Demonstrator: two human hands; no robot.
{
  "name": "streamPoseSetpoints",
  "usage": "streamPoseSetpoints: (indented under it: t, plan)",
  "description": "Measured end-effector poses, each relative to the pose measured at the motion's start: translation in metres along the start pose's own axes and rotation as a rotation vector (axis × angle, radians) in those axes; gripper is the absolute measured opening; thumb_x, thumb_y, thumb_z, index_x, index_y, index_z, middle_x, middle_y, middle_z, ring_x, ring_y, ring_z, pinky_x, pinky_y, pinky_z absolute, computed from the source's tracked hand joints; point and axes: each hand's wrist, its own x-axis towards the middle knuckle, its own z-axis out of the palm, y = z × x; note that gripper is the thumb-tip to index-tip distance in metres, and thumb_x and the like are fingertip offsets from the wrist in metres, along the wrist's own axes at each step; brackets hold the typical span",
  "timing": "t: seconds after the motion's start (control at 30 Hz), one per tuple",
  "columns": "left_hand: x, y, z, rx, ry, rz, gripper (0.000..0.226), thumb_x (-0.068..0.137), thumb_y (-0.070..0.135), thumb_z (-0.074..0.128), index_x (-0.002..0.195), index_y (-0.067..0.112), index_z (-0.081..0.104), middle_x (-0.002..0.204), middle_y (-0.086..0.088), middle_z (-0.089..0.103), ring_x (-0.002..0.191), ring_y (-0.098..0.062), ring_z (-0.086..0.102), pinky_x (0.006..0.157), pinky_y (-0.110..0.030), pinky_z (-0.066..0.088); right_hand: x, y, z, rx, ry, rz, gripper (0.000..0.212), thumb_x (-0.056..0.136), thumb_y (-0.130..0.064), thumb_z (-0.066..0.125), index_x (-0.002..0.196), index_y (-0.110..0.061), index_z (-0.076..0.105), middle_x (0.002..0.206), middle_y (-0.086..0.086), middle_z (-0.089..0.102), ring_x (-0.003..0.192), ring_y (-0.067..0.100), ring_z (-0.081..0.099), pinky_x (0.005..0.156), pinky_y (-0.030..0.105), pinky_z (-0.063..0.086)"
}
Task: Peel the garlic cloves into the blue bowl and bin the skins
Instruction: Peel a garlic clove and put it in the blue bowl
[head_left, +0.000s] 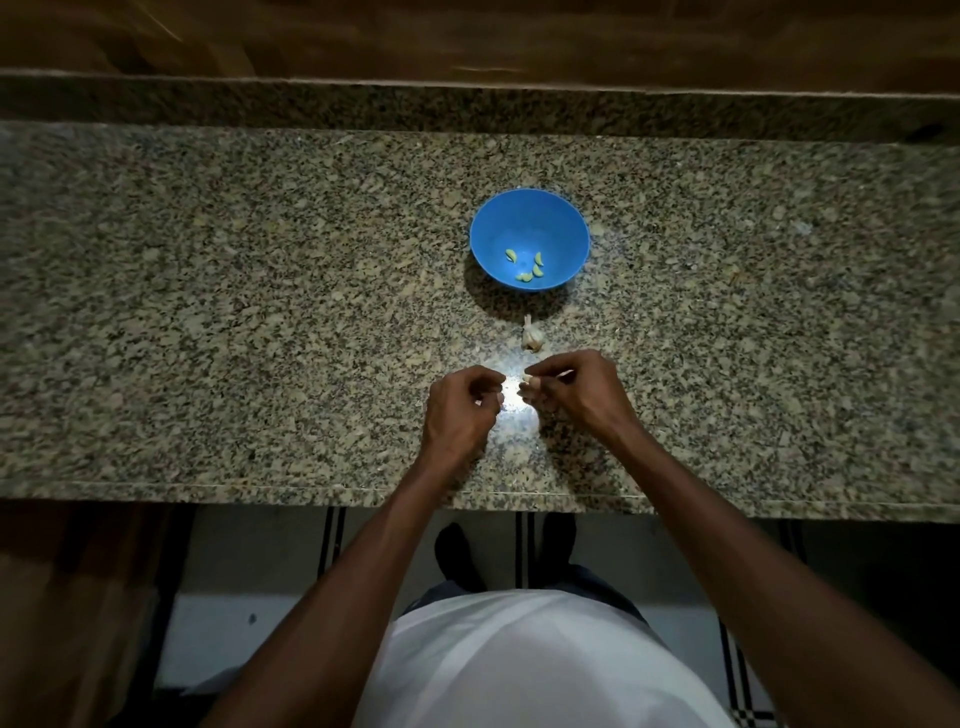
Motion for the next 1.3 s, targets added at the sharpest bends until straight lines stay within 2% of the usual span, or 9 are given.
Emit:
streamPoseSetpoints:
  t: [0.2,0.33,0.47,0.57,0.63,0.73,0.93,1.17,1.3]
  plan:
    - [-0.001,0.0,-0.002,-0.114,-0.047,0.003,0.016,0.092,0.018,0.078,0.108,0.019,0.081,0.099,0.006,0.079,0.089,0.002,0.072,0.071,-0.005,0.051,-0.002,0.01,0.004,-0.05,0.078,-0.027,0.011,0.088,-0.018,0.084,0.097,-0.013,0.084,0.084,-0.001,0.081,0.071,0.008,0.077,0.07,0.027,0.064]
    - [-0.001,-0.007,0.0,0.01,-0.005,0.082,0.026,0.09,0.014,0.078,0.116,0.015,0.077,0.108,0.001,0.075,0.097,-0.005,0.069,0.087,-0.021,0.058,-0.005,0.01,0.009,-0.145,0.096,-0.075,0.012,0.09,-0.016,0.083,0.1,-0.009,0.084,0.086,0.003,0.081,0.07,0.001,0.075,0.069,0.018,0.061]
    - [0.004,-0.012,-0.002,0.162,-0.046,0.2,0.068,0.082,0.03,0.084,0.141,0.009,0.059,0.144,-0.009,0.049,0.128,-0.004,0.035,0.104,-0.004,0.03,-0.001,0.009,0.011,-0.365,0.069,-0.224,0.007,0.091,-0.007,0.078,0.094,-0.004,0.084,0.081,0.012,0.076,0.067,0.021,0.072,0.064,0.037,0.061]
    - [0.016,-0.012,-0.005,0.398,-0.152,0.154,0.102,0.074,0.052,0.087,0.158,0.017,0.041,0.167,-0.011,0.027,0.155,-0.029,0.016,0.123,-0.046,0.026,0.006,0.005,0.016,-0.581,0.02,-0.272,0.008,0.088,-0.003,0.075,0.085,-0.007,0.08,0.081,0.009,0.065,0.065,0.024,0.063,0.06,0.043,0.057]
    - [0.021,-0.01,-0.007,0.51,-0.23,0.123,0.112,0.074,0.061,0.086,0.163,0.02,0.031,0.172,-0.008,0.015,0.159,-0.033,0.004,0.126,-0.053,0.018,0.007,0.001,0.019,-0.668,-0.001,-0.266,0.008,0.091,-0.007,0.069,0.089,-0.008,0.076,0.088,0.007,0.062,0.071,0.027,0.061,0.06,0.04,0.054]
    - [0.023,-0.011,-0.007,0.52,-0.252,0.124,0.114,0.075,0.063,0.084,0.164,0.021,0.026,0.174,-0.006,0.01,0.16,-0.033,-0.001,0.126,-0.054,0.014,0.002,0.0,0.024,-0.828,-0.024,-0.367,0.011,0.095,-0.011,0.065,0.085,-0.006,0.068,0.09,0.01,0.057,0.072,0.025,0.052,0.058,0.039,0.045]
    - [0.023,-0.02,-0.004,0.477,-0.216,0.154,0.109,0.078,0.053,0.086,0.164,0.021,0.027,0.174,-0.007,0.011,0.161,-0.032,-0.001,0.126,-0.052,0.015,0.003,-0.008,0.029,-1.024,-0.128,-0.418,0.023,0.092,-0.023,0.075,0.088,-0.001,0.07,0.086,0.015,0.06,0.072,0.033,0.06,0.059,0.041,0.047]
    - [0.021,-0.025,0.0,0.402,-0.179,0.18,0.096,0.087,0.059,0.075,0.163,0.019,0.03,0.174,-0.009,0.014,0.161,-0.032,-0.002,0.128,-0.055,0.012,0.006,-0.032,0.032,-1.097,-0.237,-0.437,0.011,0.097,-0.007,0.063,0.092,0.003,0.064,0.093,0.023,0.061,0.082,0.036,0.061,0.064,0.04,0.037]
    - [0.021,-0.025,0.001,0.408,-0.173,0.18,0.096,0.086,0.053,0.078,0.163,0.018,0.031,0.173,-0.009,0.014,0.161,-0.032,-0.001,0.128,-0.055,0.013,0.009,-0.04,0.034,-1.137,-0.298,-0.414,0.028,0.097,-0.006,0.064,0.074,-0.004,0.049,0.072,0.011,0.042,0.07,0.032,0.051,0.062,0.04,0.036]
